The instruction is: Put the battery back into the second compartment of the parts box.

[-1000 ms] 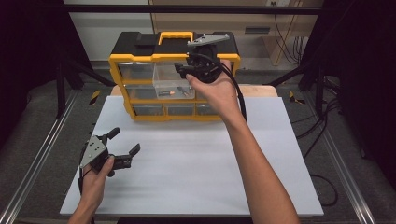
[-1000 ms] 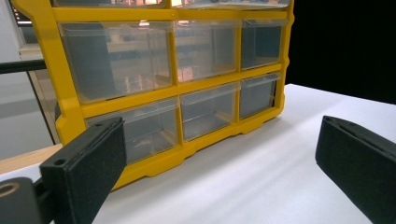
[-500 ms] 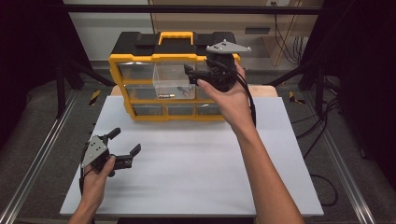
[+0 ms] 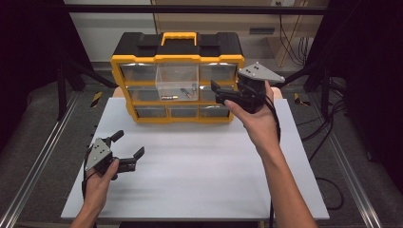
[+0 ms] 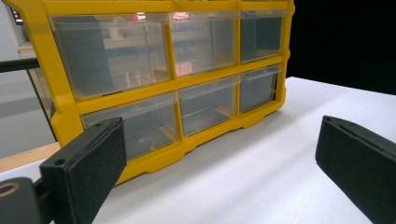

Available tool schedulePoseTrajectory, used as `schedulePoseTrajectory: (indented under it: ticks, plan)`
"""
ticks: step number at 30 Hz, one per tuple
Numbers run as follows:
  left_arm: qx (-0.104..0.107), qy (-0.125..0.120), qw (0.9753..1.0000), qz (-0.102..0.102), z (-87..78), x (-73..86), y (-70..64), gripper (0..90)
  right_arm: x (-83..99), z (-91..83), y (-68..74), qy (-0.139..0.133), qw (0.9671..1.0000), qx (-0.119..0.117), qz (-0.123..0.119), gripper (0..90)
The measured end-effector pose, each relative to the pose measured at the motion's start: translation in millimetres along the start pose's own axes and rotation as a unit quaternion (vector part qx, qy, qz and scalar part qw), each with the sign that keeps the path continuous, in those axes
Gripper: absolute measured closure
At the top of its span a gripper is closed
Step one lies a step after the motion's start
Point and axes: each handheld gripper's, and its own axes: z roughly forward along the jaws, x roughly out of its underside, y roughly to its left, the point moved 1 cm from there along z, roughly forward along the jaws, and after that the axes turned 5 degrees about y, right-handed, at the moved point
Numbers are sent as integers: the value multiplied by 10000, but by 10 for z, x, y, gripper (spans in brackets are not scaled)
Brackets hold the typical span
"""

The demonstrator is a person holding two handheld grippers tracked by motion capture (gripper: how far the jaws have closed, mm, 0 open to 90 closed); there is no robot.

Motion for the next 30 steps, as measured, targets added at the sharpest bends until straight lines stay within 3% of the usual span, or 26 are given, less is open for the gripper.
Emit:
schedulePoseTrajectory:
  ticks: [12,30]
  plan:
    - [-83,39,10000,-36,4,7,-16,15,468,-283,-239,-204,9996,208,41,86]
    - [-95,34,9999,-45,5,-15,-55,14,1039,-524,-464,-22,9990,452,68,84]
